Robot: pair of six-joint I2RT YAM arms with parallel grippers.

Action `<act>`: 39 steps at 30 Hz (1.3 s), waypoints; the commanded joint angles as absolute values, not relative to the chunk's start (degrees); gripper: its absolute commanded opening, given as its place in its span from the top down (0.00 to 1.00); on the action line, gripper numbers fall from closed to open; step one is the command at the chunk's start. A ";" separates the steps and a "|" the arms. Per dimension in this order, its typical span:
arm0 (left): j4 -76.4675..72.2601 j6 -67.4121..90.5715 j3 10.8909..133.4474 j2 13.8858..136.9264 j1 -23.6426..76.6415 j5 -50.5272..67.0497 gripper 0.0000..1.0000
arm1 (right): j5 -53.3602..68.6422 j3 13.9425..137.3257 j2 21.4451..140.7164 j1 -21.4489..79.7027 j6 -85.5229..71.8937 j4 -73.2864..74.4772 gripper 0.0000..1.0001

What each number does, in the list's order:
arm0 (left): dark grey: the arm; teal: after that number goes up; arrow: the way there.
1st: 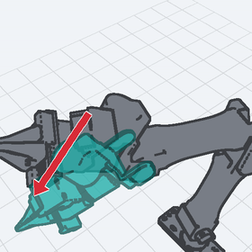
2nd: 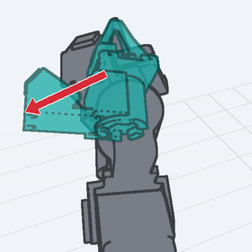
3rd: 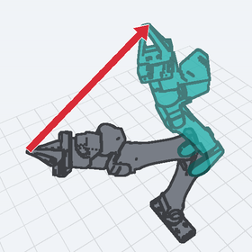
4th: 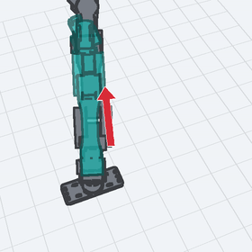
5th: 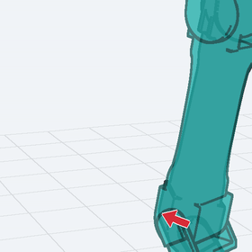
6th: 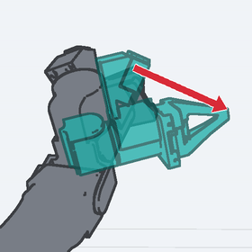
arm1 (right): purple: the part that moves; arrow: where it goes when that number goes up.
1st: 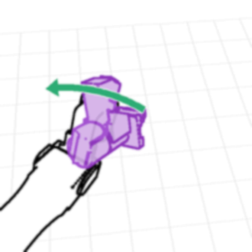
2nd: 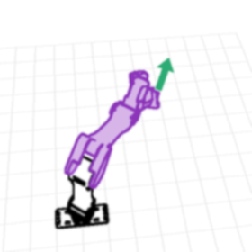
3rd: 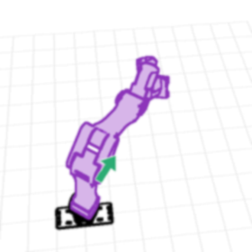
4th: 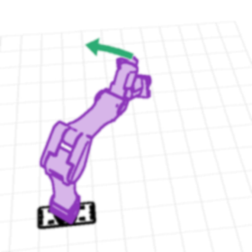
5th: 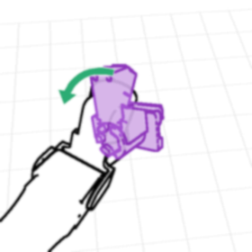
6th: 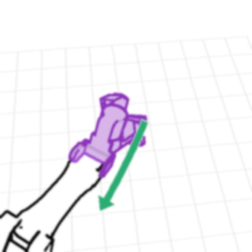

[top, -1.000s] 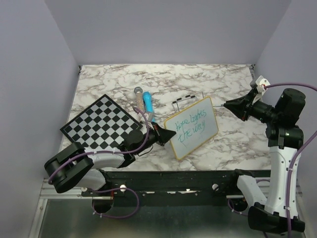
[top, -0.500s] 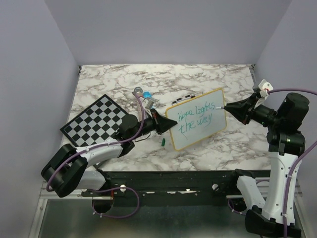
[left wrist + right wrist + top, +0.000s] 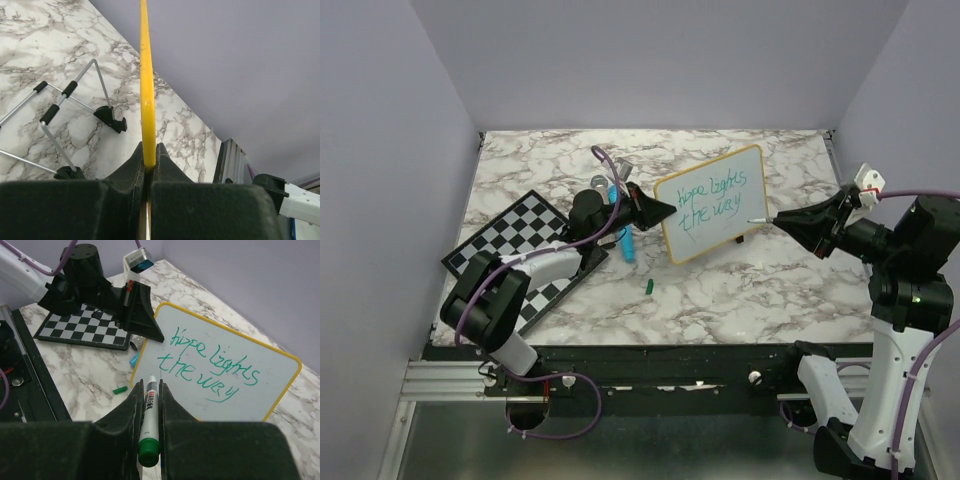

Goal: Write a sentence on the whiteboard
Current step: Put down the whiteboard on the whiteboard stand.

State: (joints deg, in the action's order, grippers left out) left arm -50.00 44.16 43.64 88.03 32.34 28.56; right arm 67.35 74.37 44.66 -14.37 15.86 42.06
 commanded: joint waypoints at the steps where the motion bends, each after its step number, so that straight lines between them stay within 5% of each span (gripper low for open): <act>1: -58.53 44.47 49.74 91.92 29.80 34.97 1.00 | 69.00 73.74 45.09 -14.85 14.68 44.03 0.99; 30: -63.28 39.01 57.38 111.44 22.94 43.58 1.00 | 69.08 67.15 46.14 -14.85 14.41 40.43 0.99; 39: -48.00 31.12 63.89 108.37 22.76 44.56 1.00 | 69.34 66.18 46.06 -14.85 14.33 39.82 0.99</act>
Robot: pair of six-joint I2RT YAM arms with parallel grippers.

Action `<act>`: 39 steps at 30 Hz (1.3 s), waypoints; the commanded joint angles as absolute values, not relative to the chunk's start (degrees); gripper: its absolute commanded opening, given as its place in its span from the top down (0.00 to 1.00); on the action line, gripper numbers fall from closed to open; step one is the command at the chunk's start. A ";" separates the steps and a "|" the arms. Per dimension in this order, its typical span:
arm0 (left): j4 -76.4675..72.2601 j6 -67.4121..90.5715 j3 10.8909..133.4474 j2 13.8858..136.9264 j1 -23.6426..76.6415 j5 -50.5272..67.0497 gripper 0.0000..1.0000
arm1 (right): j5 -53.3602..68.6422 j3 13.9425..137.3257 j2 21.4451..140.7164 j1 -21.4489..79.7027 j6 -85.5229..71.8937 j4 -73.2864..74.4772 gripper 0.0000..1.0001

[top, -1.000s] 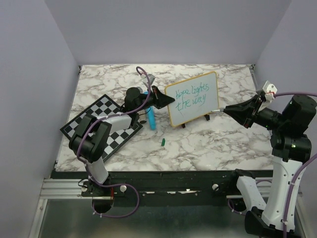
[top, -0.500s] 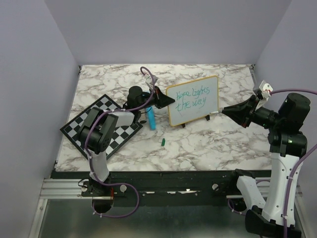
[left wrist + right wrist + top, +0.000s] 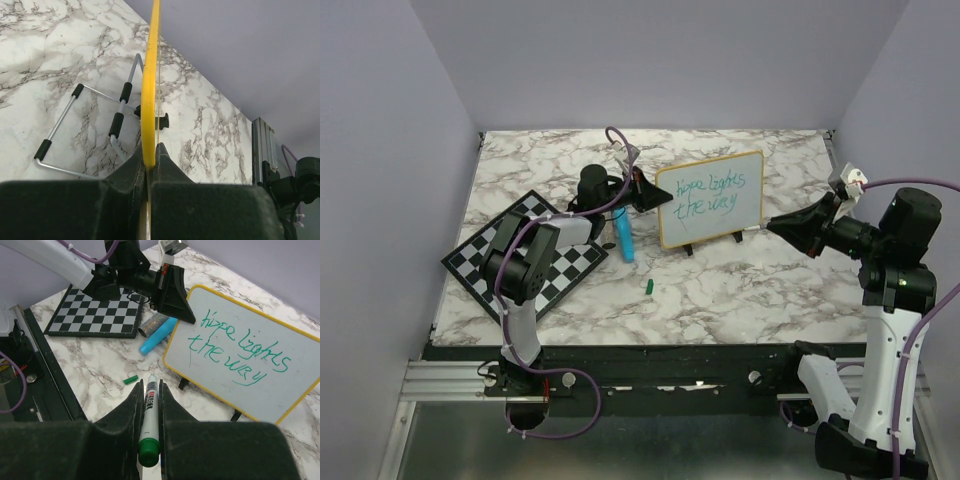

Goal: Write a sentence on the whiteboard
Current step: Put down the whiteboard on the whiteboard stand.

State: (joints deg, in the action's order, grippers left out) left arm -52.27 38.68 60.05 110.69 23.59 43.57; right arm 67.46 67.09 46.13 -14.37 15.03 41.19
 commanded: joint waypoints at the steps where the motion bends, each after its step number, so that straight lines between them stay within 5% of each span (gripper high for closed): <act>1: -46.77 30.68 64.24 108.63 22.68 44.91 1.00 | 69.35 66.18 46.05 -14.85 14.24 39.81 0.99; 21: -54.75 31.46 55.73 113.29 21.36 42.28 0.99 | 69.96 65.39 45.35 -14.85 14.33 39.73 0.99; 23: -55.89 32.16 55.28 113.47 21.09 42.19 0.88 | 70.05 65.30 45.44 -14.85 14.33 39.73 1.00; 39: -59.06 34.10 53.35 112.76 20.74 41.05 0.54 | 70.31 65.21 45.18 -14.85 14.24 39.73 1.00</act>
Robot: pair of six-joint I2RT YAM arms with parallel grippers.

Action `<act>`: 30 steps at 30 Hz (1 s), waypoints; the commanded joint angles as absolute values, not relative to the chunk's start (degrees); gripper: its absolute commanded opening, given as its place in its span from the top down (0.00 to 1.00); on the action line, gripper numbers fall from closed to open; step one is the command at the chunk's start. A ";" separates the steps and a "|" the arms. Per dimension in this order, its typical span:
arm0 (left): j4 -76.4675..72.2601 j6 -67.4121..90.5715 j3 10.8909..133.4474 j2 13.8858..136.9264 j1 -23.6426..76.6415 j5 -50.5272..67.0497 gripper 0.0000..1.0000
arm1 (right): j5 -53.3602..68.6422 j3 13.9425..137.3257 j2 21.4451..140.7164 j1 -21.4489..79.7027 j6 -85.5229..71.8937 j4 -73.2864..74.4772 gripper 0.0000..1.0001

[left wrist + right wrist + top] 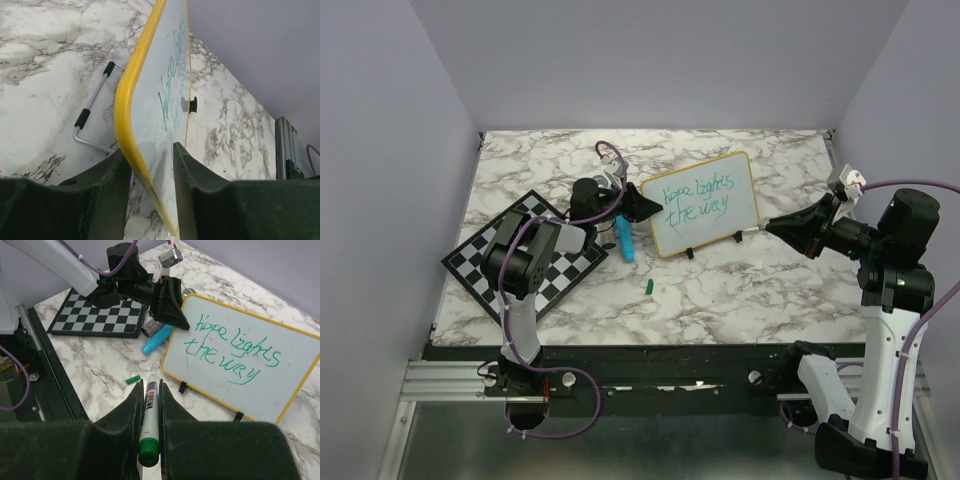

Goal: Write a sentence on the whiteboard
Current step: Put down the whiteboard on the whiteboard stand, then pick up the pen cap from the center of the board.

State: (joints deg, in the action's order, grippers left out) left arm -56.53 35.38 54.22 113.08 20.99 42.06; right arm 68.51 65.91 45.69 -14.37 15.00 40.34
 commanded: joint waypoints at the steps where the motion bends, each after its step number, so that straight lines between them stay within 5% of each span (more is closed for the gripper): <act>1: -59.15 34.01 53.26 112.59 20.74 40.87 0.53 | 70.31 65.21 45.26 -14.85 14.24 39.73 0.99; 7: -58.89 33.58 52.21 111.18 20.74 39.29 0.37 | 70.40 65.21 45.35 -14.85 14.24 39.73 0.99; 14: -57.83 32.70 47.65 105.74 20.39 32.26 0.08 | 70.05 65.04 45.35 -14.85 14.59 39.73 0.99; 26: -37.37 35.85 30.95 78.07 20.30 10.82 0.01 | 69.70 62.14 46.93 -14.85 17.49 39.64 0.99; 30: -34.89 44.28 25.85 69.37 20.91 19.49 0.01 | 69.79 57.50 47.99 -14.85 18.37 37.36 1.00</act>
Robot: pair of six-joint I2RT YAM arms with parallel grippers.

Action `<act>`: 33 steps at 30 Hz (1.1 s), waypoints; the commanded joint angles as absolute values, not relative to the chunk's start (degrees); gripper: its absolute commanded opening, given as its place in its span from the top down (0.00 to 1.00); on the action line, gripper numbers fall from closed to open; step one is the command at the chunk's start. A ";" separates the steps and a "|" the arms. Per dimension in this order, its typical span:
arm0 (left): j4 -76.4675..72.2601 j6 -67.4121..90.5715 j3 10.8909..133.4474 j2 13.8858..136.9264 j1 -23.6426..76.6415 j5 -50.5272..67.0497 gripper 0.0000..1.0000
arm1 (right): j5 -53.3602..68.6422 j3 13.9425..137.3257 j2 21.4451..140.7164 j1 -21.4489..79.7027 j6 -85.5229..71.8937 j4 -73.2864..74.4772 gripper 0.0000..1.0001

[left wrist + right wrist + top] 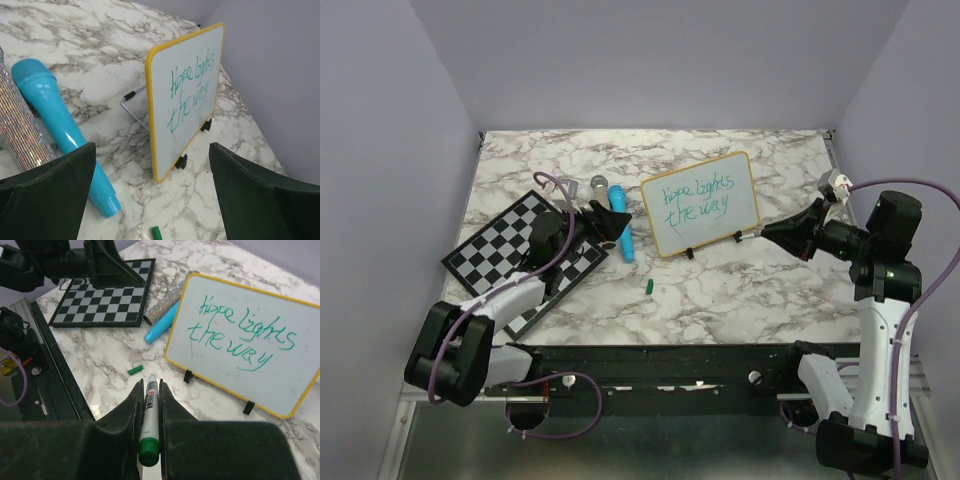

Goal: Write a sentence on the whiteboard
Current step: Pick up the pen cap from the center of the board.

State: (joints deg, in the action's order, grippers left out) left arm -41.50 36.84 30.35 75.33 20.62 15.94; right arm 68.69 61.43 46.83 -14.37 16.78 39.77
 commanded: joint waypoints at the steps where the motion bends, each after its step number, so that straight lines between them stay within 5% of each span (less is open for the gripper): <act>1: -34.37 46.38 24.80 68.39 21.88 21.25 0.01 | 69.79 56.70 48.25 -14.85 18.37 36.92 1.00; 5: -3.80 38.33 30.75 62.94 35.47 7.08 0.06 | 69.61 53.35 48.43 -14.85 18.46 34.63 1.00; 11: 13.60 36.92 38.40 72.06 48.06 -6.84 0.26 | 69.70 52.12 48.52 -14.85 18.81 34.45 1.00; 18: 18.36 33.41 46.40 84.44 50.62 -11.34 0.40 | 69.52 51.50 48.43 -14.85 19.16 34.45 0.99; 20: 19.42 32.61 49.03 86.91 50.71 -10.64 0.52 | 69.61 51.50 48.52 -14.85 19.16 34.45 0.99; 33: 19.16 30.85 53.35 96.23 50.80 -4.66 0.69 | 69.52 51.15 48.69 -14.77 19.60 34.63 1.00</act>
